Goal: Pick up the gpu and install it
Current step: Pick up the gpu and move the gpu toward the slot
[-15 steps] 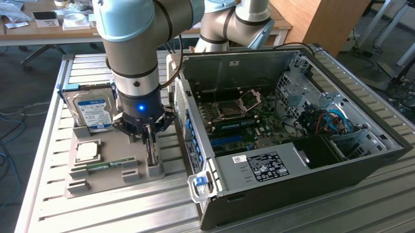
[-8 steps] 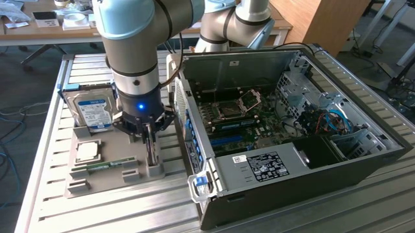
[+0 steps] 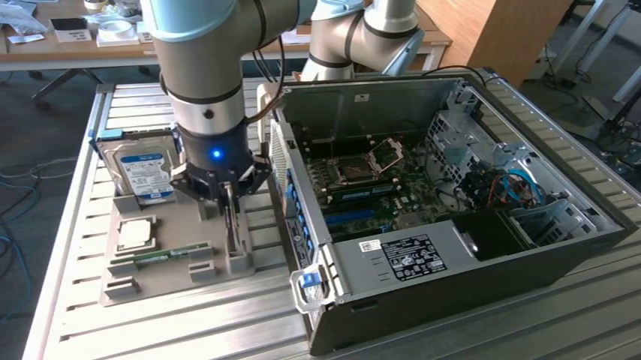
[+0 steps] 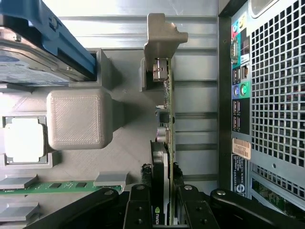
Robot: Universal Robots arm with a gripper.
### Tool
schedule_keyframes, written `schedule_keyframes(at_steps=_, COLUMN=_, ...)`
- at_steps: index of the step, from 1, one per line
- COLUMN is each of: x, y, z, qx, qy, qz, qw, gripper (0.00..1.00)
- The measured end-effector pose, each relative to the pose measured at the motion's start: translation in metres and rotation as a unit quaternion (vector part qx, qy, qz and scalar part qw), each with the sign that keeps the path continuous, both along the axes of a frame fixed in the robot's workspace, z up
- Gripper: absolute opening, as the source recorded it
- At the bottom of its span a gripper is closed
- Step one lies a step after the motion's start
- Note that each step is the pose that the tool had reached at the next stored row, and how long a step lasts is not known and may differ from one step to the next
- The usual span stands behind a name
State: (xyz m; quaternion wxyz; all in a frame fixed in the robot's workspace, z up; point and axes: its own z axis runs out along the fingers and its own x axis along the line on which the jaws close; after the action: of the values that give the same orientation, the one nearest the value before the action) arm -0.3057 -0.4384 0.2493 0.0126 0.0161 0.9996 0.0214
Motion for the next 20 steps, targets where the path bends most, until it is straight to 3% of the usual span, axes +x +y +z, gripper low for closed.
schedule_keyframes(at_steps=10, x=0.000, y=0.0000, z=0.0186, qx=0.0000, qy=-0.0007, qz=0.000, qw=1.0000, gripper=0.27)
schedule_keyframes(at_steps=20, x=0.000, y=0.0000, z=0.0208, qx=-0.0002, qy=-0.0005, qz=0.000, qw=1.0000, gripper=0.27)
